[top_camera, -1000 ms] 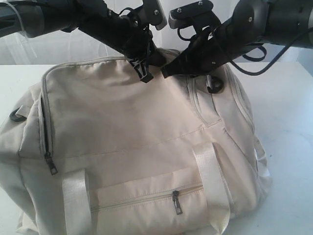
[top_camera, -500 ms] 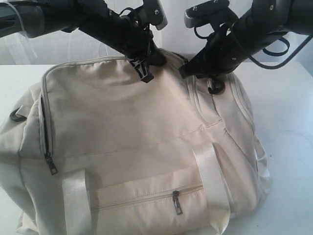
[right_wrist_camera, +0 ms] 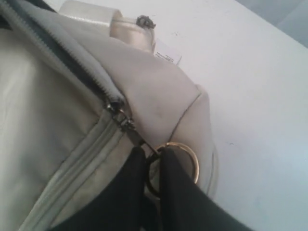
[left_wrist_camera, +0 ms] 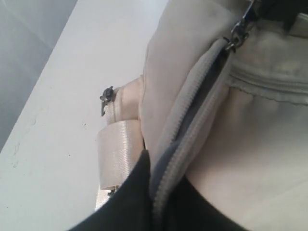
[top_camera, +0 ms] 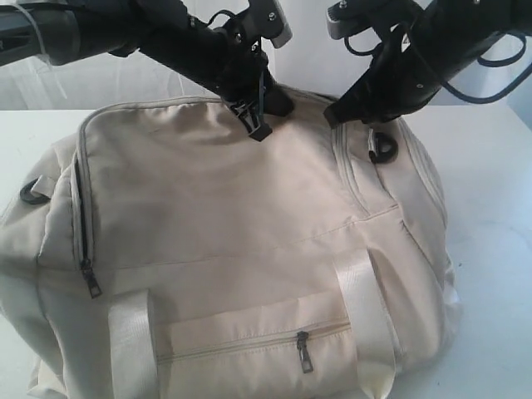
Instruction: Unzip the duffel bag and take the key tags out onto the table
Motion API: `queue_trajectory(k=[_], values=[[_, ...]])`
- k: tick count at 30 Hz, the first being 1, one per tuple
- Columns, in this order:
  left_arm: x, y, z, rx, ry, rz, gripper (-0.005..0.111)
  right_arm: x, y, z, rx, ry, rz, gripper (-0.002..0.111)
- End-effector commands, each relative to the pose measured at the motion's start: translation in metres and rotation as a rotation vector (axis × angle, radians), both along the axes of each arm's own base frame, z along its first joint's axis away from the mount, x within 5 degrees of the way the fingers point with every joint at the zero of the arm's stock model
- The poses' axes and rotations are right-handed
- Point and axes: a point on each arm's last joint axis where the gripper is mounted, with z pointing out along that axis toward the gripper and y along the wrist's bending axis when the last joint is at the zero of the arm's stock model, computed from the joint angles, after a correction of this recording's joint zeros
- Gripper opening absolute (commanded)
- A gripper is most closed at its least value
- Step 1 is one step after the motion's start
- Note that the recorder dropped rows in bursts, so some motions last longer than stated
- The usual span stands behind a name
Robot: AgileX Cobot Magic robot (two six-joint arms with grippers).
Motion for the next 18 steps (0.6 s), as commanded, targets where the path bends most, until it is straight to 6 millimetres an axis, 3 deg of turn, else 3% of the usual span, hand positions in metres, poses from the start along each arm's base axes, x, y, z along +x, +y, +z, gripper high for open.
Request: queue_trajectory(k=[1,7,9,14,16,18], values=[[0.019,0.028,0.009,0.002,-0.059,0.112,0.000,0.004,-0.029,0.006,-0.226,0.010,-0.090,0.000],[0.019,0.029,0.009,0.000,-0.056,0.117,0.000,0.020,-0.023,-0.010,-0.308,0.120,-0.111,0.000],[0.019,0.029,0.009,-0.002,-0.052,0.118,0.000,0.022,-0.016,-0.007,-0.252,0.163,-0.101,0.000],[0.019,0.029,0.009,-0.002,-0.052,0.118,0.000,0.010,0.005,0.029,0.029,0.174,-0.003,0.000],[0.019,0.029,0.009,-0.002,-0.052,0.118,0.000,0.008,0.017,0.030,0.146,0.199,0.060,0.005],[0.019,0.029,0.009,-0.004,-0.048,0.121,0.000,0.012,0.026,0.025,0.226,0.213,0.071,0.018]])
